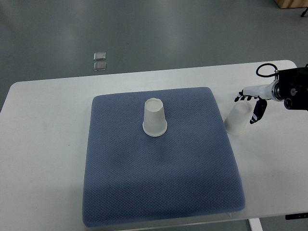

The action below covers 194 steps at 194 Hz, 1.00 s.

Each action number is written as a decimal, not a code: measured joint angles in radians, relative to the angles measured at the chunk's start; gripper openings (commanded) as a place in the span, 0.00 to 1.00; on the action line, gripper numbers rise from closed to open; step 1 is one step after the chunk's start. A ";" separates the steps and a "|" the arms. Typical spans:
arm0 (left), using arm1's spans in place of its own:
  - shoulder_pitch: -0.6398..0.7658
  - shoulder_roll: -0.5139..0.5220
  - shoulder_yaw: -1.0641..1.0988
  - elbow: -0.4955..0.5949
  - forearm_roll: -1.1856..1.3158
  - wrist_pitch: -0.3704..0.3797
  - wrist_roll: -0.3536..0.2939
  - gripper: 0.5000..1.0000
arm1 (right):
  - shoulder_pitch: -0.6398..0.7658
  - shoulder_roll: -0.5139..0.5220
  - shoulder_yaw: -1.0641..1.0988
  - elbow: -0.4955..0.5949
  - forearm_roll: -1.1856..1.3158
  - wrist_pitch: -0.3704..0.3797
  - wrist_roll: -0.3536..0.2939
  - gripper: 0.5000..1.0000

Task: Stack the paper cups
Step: 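Lower the right hand onto the white cup beside the pad and grasp it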

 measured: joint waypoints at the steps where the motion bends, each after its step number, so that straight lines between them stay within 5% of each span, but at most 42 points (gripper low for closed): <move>1: 0.000 0.000 0.000 0.000 0.000 0.000 0.000 1.00 | 0.000 0.000 0.000 0.000 0.000 0.000 0.000 0.70; 99: 0.001 0.000 0.000 -0.001 0.000 0.000 -0.001 1.00 | -0.028 0.007 0.000 -0.026 0.000 -0.012 0.001 0.59; 194: 0.002 0.000 -0.001 0.000 0.000 0.000 -0.001 1.00 | -0.036 0.025 0.043 -0.030 0.000 -0.013 0.001 0.59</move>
